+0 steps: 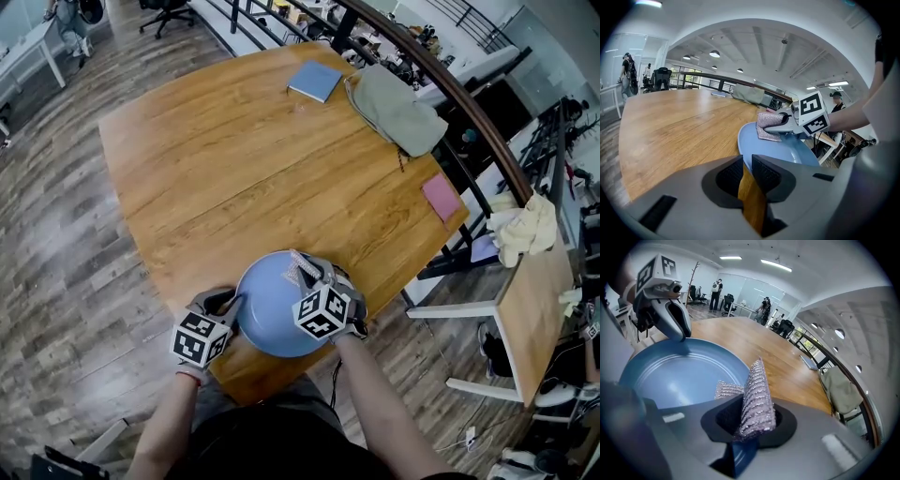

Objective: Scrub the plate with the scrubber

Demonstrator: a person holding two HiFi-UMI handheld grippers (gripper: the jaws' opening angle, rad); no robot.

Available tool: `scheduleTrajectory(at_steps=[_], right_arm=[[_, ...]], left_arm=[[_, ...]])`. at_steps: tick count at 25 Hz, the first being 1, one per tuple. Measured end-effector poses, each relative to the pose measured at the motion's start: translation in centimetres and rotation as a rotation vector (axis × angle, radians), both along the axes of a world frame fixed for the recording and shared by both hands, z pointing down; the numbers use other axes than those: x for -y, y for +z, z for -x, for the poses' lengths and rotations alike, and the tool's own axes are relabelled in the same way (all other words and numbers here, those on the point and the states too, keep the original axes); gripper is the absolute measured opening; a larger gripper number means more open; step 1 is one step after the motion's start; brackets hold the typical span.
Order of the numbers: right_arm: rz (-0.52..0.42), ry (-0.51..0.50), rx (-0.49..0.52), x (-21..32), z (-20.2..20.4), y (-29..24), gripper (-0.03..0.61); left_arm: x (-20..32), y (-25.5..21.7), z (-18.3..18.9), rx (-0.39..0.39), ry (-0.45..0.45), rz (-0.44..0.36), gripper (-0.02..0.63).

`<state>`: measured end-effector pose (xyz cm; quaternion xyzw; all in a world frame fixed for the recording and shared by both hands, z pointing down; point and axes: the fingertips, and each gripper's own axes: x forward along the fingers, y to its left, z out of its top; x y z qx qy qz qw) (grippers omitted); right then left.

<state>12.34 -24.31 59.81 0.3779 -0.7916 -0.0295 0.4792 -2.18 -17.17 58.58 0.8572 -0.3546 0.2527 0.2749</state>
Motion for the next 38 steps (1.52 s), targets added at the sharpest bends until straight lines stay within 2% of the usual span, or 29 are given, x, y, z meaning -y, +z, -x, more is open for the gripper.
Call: scheduleTrajectory(at_steps=[5,9,14,20,30,38], right_arm=[[0.013,0.058,-0.006,-0.6,-1.8,0.0,0.071],[0.026,0.096,-0.005,-1.6,-3.2,-0.1,0.069],[0.069,0.168,0.029,-3.4,-4.4,0.0,0.069],[0.131,0.201,0.018,-5.8,-5.6,0.0,0.071],[0.236,0.233,0.071,-9.6,-4.8,0.0,0.071],[0.274,0.261,0.129,-11.7,-3.2,0.0,0.071]], left_arm=[[-0.6,0.0,-0.2,0.018,0.034,0.034,0.055],[-1.0,0.0,-0.3,-0.001,0.027,0.064,0.055],[-1.2,0.1,-0.1,0.011,0.034,0.061,0.055],[-1.3,-0.1,-0.2,0.013,0.038,0.07,0.055],[-1.3,-0.1,-0.2,0.008,0.049,0.078,0.055],[-1.4,-0.1,-0.3,-0.001,0.054,0.087,0.055]])
